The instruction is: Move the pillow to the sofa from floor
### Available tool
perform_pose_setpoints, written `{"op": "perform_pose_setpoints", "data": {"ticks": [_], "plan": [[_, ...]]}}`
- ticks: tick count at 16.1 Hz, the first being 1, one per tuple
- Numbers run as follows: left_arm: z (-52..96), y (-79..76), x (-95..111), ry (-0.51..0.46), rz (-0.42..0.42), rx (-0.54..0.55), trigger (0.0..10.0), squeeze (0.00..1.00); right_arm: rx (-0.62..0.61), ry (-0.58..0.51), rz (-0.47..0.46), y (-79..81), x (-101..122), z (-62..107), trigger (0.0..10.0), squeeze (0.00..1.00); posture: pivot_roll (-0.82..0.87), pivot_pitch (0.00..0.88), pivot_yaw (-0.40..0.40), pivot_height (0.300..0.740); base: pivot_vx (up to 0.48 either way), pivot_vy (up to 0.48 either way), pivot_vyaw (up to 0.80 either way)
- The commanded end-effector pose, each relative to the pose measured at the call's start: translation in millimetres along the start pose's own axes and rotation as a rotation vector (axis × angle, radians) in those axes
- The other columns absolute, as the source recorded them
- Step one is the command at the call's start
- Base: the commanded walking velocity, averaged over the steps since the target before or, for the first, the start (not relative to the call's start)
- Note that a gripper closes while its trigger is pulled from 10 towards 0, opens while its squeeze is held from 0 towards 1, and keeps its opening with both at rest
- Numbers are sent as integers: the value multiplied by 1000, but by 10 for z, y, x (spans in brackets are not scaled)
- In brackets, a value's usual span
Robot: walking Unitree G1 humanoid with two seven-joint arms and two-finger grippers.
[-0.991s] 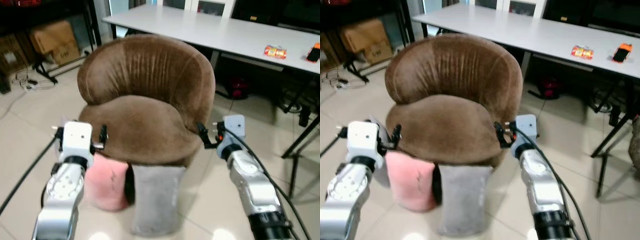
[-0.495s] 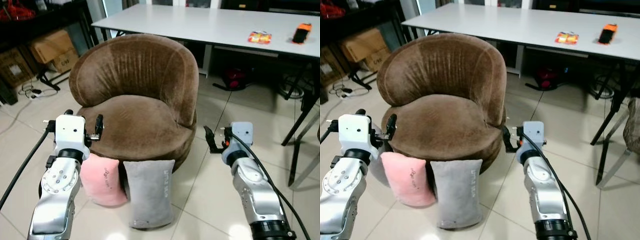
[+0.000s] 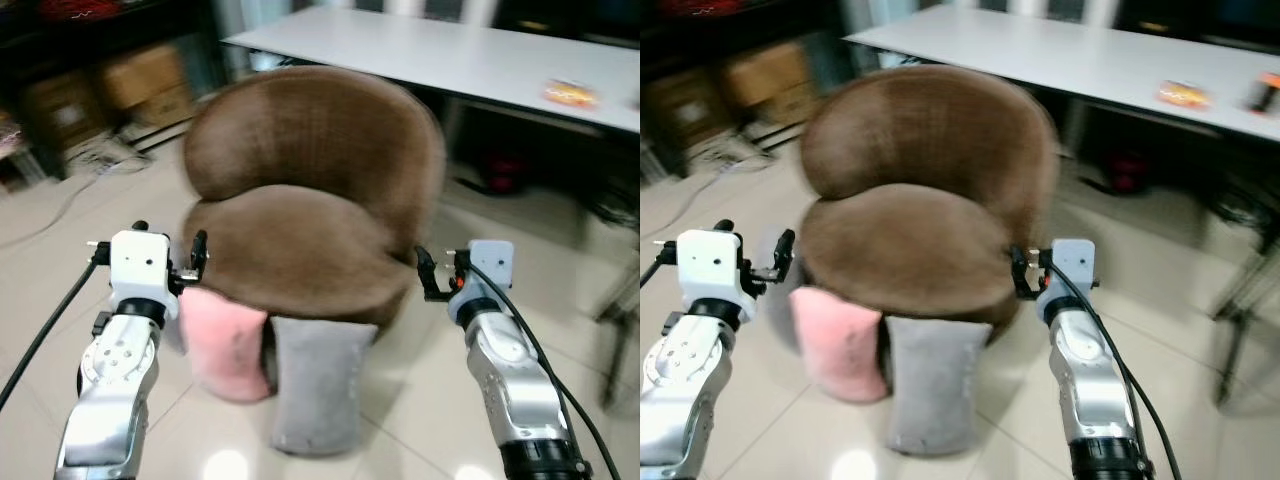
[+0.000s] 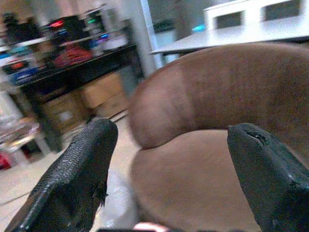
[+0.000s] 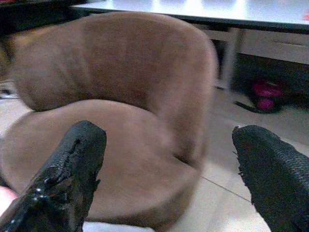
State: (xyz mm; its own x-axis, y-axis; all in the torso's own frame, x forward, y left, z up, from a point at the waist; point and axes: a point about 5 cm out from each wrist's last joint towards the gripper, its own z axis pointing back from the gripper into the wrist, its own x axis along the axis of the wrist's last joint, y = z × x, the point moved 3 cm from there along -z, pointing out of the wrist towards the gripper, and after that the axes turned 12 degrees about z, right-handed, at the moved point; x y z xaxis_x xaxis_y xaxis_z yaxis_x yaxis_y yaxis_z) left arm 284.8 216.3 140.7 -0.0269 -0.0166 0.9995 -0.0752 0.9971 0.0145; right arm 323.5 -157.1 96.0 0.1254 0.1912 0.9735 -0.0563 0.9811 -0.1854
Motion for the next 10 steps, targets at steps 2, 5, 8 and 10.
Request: {"op": "perform_pose_setpoints", "data": {"ticks": [2,5,8,10], "plan": [[-18,-16,51,-23,10,-4,10000,0,-8,-2,6,-23,27,-29,10000,0,-23,0,62,740,369,0,0],[-13,-6,49,-23,10,0,10000,0,20,-7,26,31,41,-38,10000,0,-22,0,57,740,371,0,0],[-12,-4,44,-24,10,2,10000,0,31,-8,30,40,44,-42,10000,0,-21,0,51,740,374,0,452],[-13,-9,38,-24,10,3,10000,0,29,-6,41,29,45,-52,10000,0,-20,0,46,740,373,0,800]]}}
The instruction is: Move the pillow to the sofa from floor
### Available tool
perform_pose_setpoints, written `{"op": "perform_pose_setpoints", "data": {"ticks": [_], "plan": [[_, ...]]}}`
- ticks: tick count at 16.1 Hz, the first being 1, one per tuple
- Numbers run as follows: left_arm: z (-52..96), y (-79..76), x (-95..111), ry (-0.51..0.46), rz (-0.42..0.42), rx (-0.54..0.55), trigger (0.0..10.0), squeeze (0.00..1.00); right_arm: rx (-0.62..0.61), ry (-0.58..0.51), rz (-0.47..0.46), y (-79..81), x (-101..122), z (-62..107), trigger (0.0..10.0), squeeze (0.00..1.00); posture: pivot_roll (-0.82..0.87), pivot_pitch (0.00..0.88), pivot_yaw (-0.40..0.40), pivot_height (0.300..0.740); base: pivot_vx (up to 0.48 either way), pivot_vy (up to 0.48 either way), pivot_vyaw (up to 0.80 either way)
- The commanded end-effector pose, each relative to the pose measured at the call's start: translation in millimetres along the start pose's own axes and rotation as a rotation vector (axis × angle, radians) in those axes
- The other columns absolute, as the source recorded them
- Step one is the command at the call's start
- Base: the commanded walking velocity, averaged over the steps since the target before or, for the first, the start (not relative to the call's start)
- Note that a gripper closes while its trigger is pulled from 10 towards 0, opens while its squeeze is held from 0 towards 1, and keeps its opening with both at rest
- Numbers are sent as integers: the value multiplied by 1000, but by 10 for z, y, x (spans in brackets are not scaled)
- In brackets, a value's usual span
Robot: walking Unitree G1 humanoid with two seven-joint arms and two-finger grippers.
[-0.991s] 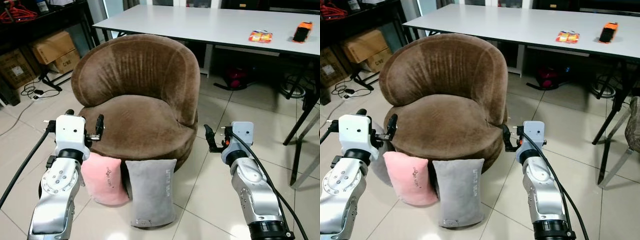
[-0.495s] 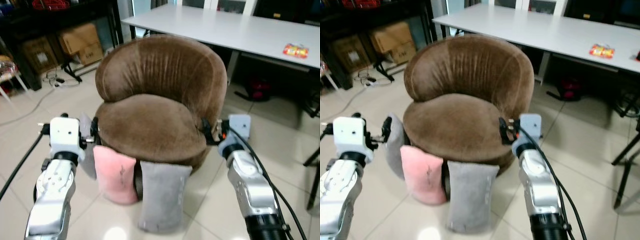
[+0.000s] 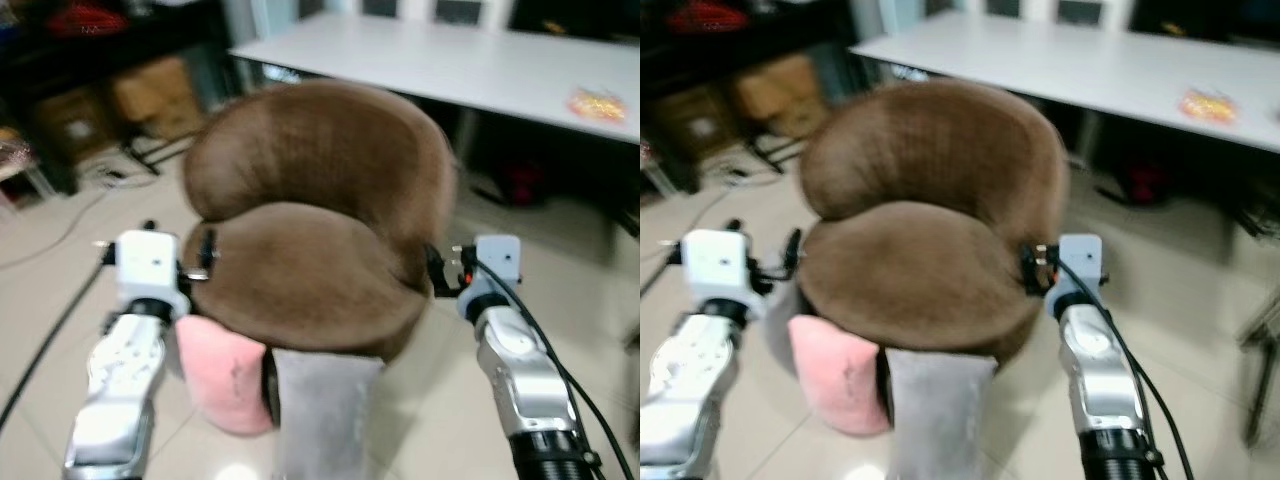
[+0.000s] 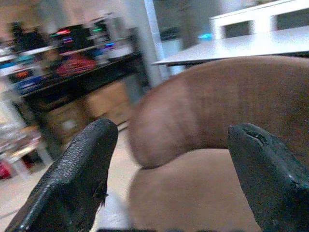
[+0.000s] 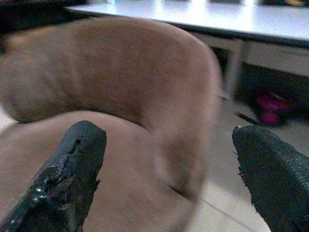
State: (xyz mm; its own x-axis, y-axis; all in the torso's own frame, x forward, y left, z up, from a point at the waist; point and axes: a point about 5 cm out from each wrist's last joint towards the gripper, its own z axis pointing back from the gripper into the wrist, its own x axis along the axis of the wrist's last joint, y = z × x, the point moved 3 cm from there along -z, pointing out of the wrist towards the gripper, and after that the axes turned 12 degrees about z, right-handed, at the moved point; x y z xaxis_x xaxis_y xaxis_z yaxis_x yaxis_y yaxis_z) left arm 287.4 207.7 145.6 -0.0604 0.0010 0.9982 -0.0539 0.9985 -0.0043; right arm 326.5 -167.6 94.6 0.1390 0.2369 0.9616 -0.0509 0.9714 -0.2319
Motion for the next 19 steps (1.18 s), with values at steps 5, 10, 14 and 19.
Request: {"op": "perform_pose_setpoints", "data": {"ticks": [5,10,14,19], "plan": [[19,86,-9,2,-15,33,10000,0,56,-26,10,161,84,-45,10000,0,-12,0,37,740,372,0,0],[29,80,-16,-1,-22,36,10000,0,144,-50,45,263,118,-41,10000,0,-10,0,35,740,348,0,640],[33,69,-33,8,-33,34,10000,0,184,-13,31,175,0,-31,10000,0,-10,0,36,740,0,0,400],[46,67,-63,21,-45,32,10000,0,166,-23,-4,48,-20,-18,10000,0,-7,0,32,740,0,0,0]]}}
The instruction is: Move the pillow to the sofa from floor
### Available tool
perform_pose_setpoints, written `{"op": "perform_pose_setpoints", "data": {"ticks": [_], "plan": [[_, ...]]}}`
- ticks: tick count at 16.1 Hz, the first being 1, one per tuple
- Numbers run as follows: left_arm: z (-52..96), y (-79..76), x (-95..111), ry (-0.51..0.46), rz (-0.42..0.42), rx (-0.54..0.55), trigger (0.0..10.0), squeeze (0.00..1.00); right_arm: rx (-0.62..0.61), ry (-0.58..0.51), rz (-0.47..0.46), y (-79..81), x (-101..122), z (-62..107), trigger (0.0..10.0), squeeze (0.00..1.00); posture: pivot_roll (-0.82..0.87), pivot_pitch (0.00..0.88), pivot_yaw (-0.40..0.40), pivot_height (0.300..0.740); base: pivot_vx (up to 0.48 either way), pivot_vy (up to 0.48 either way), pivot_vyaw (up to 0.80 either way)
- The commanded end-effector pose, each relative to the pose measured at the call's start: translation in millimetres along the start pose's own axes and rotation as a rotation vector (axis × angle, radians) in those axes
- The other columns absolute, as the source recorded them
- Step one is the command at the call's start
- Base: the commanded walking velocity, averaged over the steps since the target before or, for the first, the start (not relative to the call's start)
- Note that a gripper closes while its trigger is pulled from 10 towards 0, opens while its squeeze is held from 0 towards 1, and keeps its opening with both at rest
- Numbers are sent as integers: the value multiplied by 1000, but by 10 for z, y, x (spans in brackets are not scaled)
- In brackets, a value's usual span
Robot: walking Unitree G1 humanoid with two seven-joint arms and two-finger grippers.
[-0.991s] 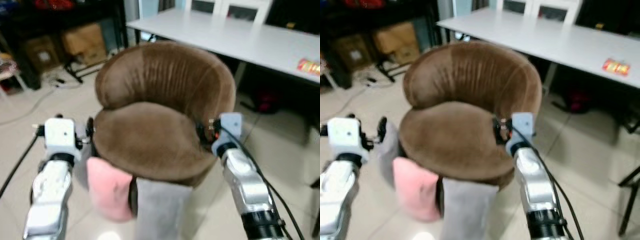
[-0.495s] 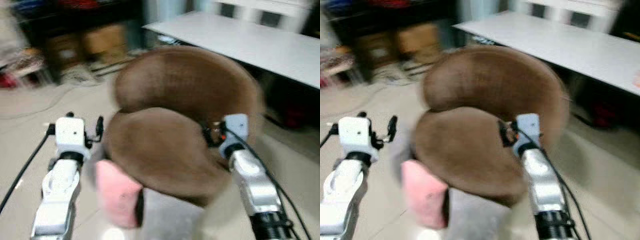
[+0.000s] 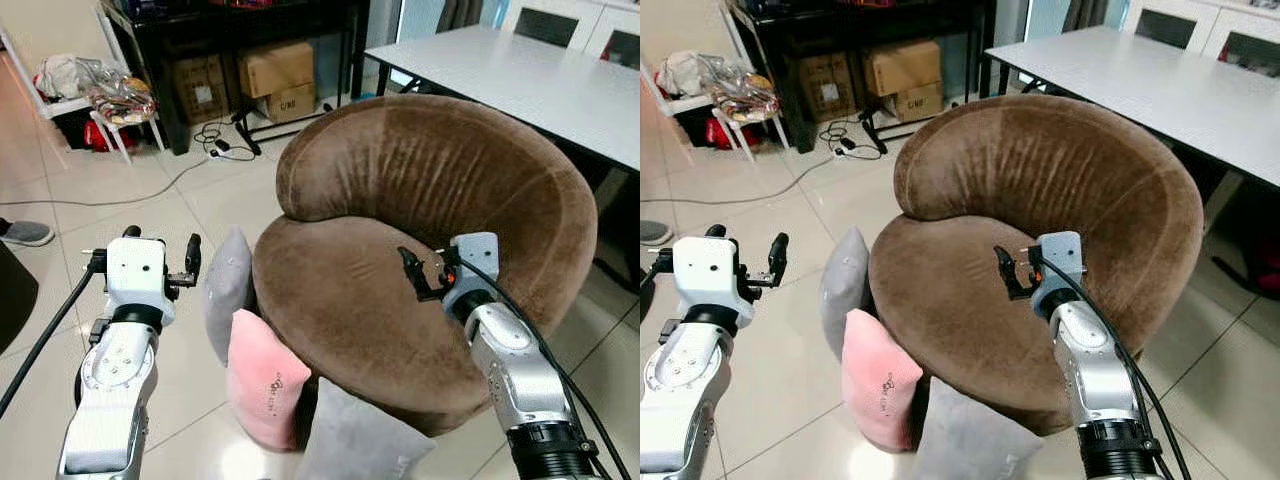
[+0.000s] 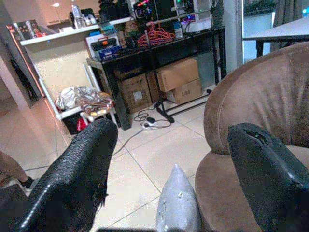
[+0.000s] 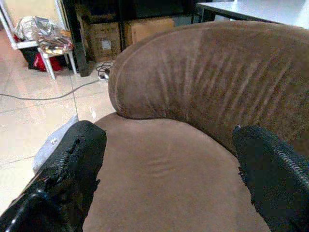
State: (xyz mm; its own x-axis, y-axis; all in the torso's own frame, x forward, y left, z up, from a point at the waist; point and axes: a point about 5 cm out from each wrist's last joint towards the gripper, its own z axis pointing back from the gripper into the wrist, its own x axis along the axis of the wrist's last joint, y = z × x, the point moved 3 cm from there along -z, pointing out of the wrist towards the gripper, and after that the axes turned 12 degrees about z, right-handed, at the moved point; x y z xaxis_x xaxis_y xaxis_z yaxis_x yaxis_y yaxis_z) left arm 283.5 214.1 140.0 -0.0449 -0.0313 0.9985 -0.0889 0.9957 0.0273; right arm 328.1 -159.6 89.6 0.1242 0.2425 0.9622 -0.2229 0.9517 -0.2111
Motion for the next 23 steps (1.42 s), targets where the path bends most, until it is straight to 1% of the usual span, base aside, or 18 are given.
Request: {"op": "perform_pose_setpoints", "data": {"ticks": [1,4,6,8,11,12,14,17,19,23], "plan": [[8,4,-9,7,-17,0,10000,0,-10,4,-13,-38,-12,13,10000,0,-7,0,32,740,0,0,0],[21,38,-25,14,-48,-2,10000,0,-33,1,-49,-32,-14,25,10000,0,-7,0,32,710,0,0,0],[36,80,-58,25,-87,-2,10000,0,-42,7,-69,-12,-25,33,10000,0,-7,0,32,690,0,0,0],[73,139,-119,43,-103,3,10000,0,-41,6,-65,40,-32,49,10000,0,-4,0,20,670,0,0,0],[130,184,-173,53,-121,6,10000,0,-53,0,-62,45,-35,61,10000,0,-6,0,16,645,0,0,0],[144,189,-178,53,-122,7,10000,0,-66,-6,-75,32,-38,69,10000,0,-6,0,13,635,0,0,0],[148,174,-165,48,-120,2,10000,0,-85,-8,-110,4,-57,82,10000,0,-5,0,13,615,0,0,0],[126,126,-162,43,-116,-16,10000,0,-84,-10,-101,1,-47,80,10000,0,-11,0,18,585,0,0,0],[123,117,-173,43,-114,-19,10000,0,-85,-24,-97,-5,-16,79,10000,0,-14,0,17,580,0,0,0],[132,91,-179,39,-98,-21,10000,0,-86,-18,-72,-23,-3,54,10000,0,-10,0,2,580,0,0,0]]}}
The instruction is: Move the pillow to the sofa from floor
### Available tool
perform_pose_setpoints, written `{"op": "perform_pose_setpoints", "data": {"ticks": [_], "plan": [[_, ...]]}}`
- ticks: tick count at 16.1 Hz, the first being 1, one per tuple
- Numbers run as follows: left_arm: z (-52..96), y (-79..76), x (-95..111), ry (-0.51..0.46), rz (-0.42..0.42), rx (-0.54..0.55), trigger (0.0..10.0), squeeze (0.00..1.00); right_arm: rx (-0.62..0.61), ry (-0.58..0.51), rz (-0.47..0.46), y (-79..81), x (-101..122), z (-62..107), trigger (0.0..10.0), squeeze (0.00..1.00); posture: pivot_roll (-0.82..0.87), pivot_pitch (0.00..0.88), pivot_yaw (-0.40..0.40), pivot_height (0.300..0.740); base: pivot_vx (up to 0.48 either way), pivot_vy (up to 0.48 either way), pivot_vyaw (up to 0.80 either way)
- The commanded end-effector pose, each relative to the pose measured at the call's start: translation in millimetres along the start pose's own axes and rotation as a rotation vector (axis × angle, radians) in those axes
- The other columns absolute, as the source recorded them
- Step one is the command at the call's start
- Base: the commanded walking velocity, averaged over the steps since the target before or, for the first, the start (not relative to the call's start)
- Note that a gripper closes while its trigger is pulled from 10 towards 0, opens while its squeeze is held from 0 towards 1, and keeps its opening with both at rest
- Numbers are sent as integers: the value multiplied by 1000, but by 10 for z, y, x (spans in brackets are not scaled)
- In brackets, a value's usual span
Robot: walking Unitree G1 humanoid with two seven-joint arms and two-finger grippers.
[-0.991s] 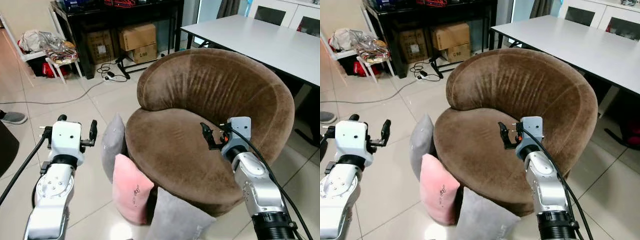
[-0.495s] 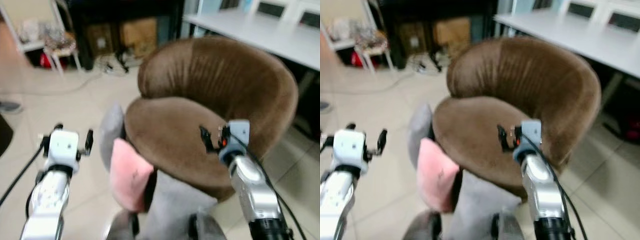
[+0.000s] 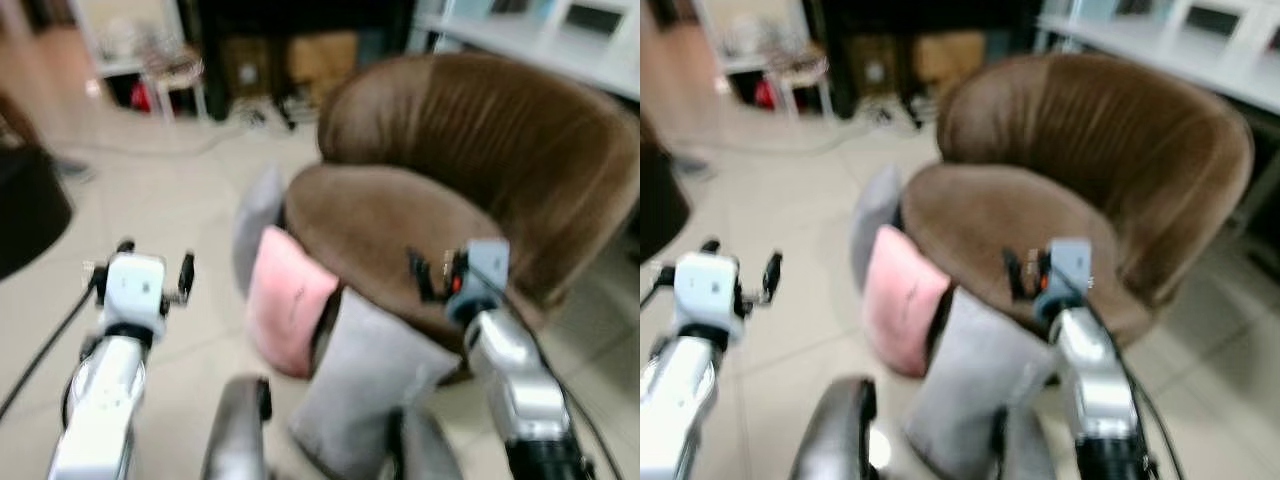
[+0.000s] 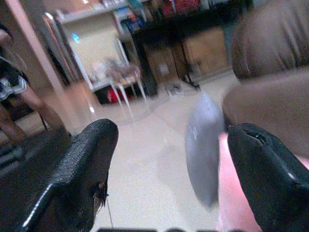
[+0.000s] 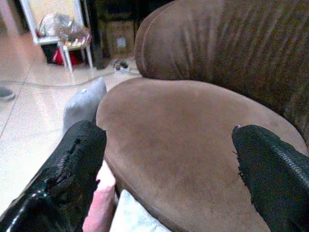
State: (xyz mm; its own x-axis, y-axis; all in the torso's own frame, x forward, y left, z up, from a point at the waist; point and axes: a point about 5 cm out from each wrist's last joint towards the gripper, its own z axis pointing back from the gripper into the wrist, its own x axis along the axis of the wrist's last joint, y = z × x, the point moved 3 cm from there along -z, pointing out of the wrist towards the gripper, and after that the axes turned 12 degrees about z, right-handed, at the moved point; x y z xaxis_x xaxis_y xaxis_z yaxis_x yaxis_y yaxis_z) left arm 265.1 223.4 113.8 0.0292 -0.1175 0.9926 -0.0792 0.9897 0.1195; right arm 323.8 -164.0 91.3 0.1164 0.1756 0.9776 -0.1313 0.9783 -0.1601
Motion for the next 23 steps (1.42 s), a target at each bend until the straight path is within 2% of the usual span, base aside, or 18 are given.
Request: {"op": "perform_pose_setpoints", "data": {"ticks": [1,9,11,16,20,23], "plan": [[-42,-10,83,-29,-2,-10,10000,0,-3,7,6,14,-6,-9,10000,0,-9,0,0,580,0,0,0],[-46,-5,73,-25,-5,-8,10000,0,-11,40,-6,39,-56,-17,10000,0,-9,0,0,580,0,0,0],[-49,0,71,-25,-5,-9,10000,0,-15,43,-29,49,-70,-12,10000,0,-9,0,0,560,0,0,0],[-56,3,60,-24,2,-10,10000,0,-21,46,-12,57,-82,-8,10000,0,-13,0,6,510,0,0,0],[-59,-1,62,-25,20,-14,10000,0,-24,36,0,54,-63,-15,10000,0,-14,0,6,510,0,0,0],[-58,5,58,-23,26,-17,10000,0,-14,56,-13,71,-87,-24,10000,0,-14,0,6,510,274,0,-692]]}}
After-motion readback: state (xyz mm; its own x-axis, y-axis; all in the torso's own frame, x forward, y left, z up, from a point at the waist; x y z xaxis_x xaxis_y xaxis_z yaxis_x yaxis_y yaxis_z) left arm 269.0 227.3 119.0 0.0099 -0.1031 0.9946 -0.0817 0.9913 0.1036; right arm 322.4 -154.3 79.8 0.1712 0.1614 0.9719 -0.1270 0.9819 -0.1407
